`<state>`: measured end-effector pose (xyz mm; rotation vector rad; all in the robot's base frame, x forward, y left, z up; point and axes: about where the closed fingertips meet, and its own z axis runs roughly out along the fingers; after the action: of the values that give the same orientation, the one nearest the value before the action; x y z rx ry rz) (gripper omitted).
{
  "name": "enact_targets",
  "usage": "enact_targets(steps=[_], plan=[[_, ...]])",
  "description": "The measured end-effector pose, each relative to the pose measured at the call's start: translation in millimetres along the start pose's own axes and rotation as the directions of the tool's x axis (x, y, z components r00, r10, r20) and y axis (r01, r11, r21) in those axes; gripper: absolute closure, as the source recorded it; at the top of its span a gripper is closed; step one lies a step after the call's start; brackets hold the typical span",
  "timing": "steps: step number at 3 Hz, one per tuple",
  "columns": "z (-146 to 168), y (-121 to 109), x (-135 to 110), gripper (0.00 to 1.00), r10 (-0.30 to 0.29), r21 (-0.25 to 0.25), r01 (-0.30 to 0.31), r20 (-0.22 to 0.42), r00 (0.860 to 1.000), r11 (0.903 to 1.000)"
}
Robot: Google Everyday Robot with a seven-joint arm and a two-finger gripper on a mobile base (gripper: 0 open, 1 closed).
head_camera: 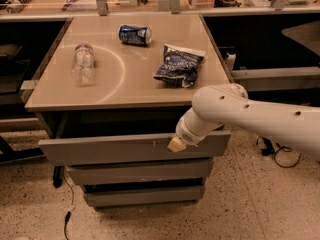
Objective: Open top drawer
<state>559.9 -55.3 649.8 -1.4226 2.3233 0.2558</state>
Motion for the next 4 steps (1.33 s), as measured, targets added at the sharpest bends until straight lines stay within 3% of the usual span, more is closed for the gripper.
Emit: enact_targets(steps=[4], plan=[[-13.0,20.6,17.6,1.0,0.031,-0.025,-0.031,0.0,1.0,0.9992]])
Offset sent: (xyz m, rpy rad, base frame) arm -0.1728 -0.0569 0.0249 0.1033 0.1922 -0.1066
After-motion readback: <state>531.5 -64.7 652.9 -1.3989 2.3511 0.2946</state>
